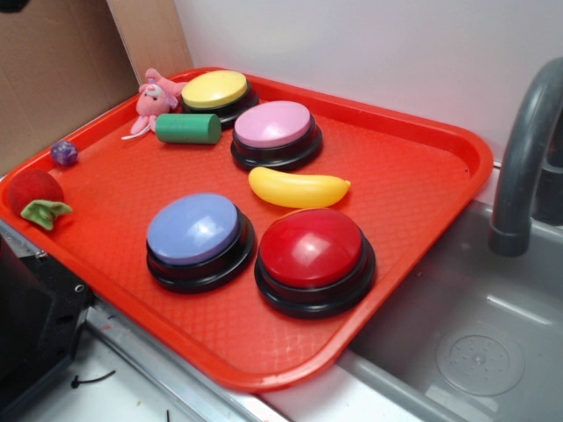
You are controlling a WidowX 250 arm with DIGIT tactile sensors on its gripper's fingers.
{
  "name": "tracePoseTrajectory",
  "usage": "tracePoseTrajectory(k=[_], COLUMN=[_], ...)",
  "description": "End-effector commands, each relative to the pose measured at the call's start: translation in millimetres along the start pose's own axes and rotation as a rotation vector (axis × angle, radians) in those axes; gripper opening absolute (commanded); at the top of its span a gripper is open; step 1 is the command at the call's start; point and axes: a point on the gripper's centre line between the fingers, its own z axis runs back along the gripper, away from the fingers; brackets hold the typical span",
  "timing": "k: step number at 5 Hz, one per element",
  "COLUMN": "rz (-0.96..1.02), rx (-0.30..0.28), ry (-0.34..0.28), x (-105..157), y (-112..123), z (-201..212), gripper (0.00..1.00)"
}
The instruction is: Push the purple button.
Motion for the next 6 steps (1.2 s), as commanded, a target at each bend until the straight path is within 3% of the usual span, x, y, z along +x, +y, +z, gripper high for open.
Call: tracePoseTrajectory(k=[1, 2, 3, 4, 6], rz=[0.0, -0.25, -0.419, -0.471, -0.471], rx=[0.0, 0.003, 0.031, 0.042, 0.042], ry=[0.0, 0.043, 0.067, 0.108, 0.108], x=[0, 44, 39, 31, 31], y=[0, -50, -72, -60, -60], z=[0, -55, -109, -158, -158], gripper=[1.0, 1.0, 1.0, 1.0, 1.0])
